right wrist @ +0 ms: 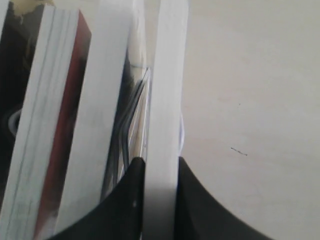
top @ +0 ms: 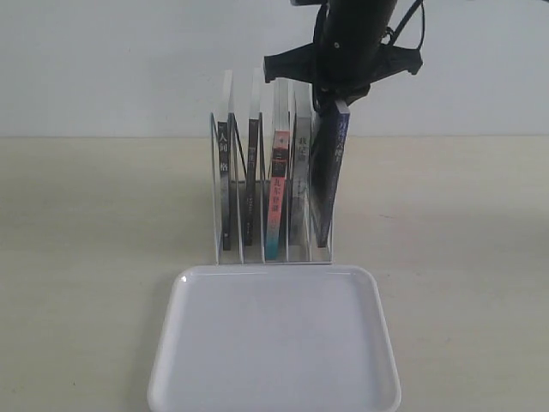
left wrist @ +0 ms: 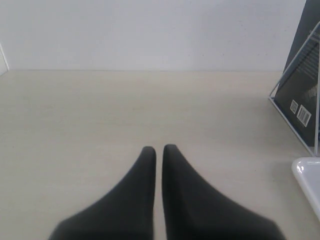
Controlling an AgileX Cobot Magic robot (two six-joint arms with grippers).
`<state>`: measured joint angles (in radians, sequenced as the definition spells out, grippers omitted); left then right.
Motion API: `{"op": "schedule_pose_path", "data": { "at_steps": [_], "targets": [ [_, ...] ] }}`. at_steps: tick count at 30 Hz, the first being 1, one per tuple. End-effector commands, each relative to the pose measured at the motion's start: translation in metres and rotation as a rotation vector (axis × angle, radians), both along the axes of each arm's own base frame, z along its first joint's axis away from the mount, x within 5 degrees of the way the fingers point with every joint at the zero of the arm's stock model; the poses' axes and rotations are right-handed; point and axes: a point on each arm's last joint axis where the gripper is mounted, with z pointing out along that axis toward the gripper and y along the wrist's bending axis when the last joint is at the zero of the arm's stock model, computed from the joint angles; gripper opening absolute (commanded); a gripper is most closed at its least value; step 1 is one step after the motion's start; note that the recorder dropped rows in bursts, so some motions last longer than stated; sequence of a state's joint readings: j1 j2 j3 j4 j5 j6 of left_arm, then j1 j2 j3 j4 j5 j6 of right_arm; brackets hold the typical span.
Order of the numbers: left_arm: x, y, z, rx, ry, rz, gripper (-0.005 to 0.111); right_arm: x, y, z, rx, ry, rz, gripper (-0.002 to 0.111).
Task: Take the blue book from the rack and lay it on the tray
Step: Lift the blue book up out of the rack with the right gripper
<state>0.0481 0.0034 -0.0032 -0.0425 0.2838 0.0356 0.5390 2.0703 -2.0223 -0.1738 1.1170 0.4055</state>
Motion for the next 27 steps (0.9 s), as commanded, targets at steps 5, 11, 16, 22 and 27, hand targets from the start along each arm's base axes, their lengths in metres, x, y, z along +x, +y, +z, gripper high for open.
{"op": "schedule_pose_path", "data": {
  "at_steps": [5, 11, 16, 22, 27],
  "targets": [
    [0.0, 0.0, 0.0, -0.001, -0.006, 0.001, 0.004, -0.007, -0.009, 0.032, 0.004, -0.1, -0.009, 0.0],
    [0.0, 0.0, 0.0, -0.001, -0.006, 0.001, 0.004, -0.026, -0.021, 0.072, 0.043, -0.175, -0.018, 0.0],
    [0.0, 0.0, 0.0, -0.001, -0.006, 0.001, 0.004, -0.042, -0.03, 0.1, 0.081, -0.225, -0.02, 0.0],
    [0.0, 0.0, 0.0, -0.001, -0.006, 0.001, 0.004, -0.061, -0.043, 0.126, 0.097, -0.269, -0.026, 0.0],
    [0.0, 0.0, 0.0, -0.001, -0.006, 0.001, 0.004, -0.073, -0.055, 0.137, 0.046, -0.262, -0.047, 0.0]
  ]
}}
